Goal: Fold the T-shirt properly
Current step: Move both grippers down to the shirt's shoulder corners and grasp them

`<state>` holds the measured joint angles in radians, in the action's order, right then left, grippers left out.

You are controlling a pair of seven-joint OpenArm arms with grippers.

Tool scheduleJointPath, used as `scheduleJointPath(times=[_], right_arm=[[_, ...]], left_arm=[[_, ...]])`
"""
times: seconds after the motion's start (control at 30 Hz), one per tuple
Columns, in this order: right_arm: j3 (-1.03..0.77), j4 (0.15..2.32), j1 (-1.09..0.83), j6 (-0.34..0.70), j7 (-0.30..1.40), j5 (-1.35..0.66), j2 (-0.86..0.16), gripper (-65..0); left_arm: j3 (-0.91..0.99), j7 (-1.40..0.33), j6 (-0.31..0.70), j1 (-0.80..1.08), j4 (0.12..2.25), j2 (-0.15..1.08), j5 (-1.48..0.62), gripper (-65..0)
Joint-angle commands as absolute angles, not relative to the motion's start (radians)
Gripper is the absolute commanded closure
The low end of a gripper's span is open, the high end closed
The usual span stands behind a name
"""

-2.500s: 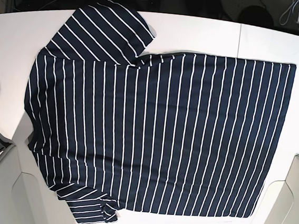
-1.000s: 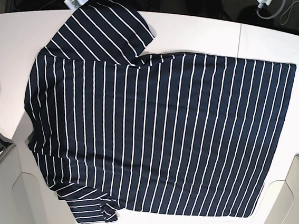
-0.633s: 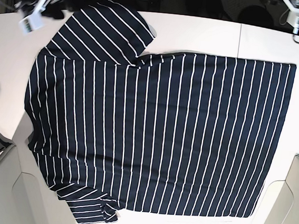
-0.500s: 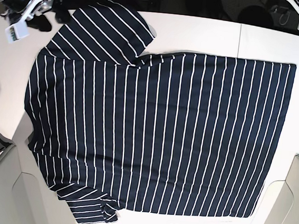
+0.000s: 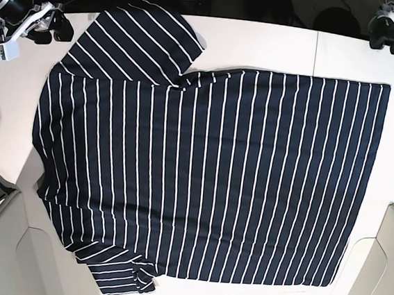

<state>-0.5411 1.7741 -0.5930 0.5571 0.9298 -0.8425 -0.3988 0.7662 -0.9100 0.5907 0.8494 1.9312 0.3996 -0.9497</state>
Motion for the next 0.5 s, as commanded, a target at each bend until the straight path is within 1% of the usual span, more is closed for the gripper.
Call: scheduleJointPath(times=[0.0, 0.2, 0.3, 0.47], right_arm=[[-0.549, 1.776, -0.593, 0.565, 0.919, -0.868, -0.412, -36.1], [-0.547, 1.736, -0.593, 0.566, 0.921, -0.873, -0.363, -36.1], [-0.536, 1.713, -0.592, 0.584, 0.921, -0.883, -0.335, -36.1], [-0.521, 1.698, -0.575, 0.584, 0.921, -0.884, -0.298, -36.1]], left_arm=[[0.776, -0.894, 0.586, 0.848, 1.944, 0.421, -0.962, -41.2], [0.775, -0.887, 0.580, 0.789, 1.903, 0.456, -0.962, -41.3], [0.775, -0.886, 0.580, 0.754, 1.857, 0.471, -0.962, -41.2], [0.775, -0.886, 0.580, 0.692, 1.768, 0.505, -0.981, -41.3]])
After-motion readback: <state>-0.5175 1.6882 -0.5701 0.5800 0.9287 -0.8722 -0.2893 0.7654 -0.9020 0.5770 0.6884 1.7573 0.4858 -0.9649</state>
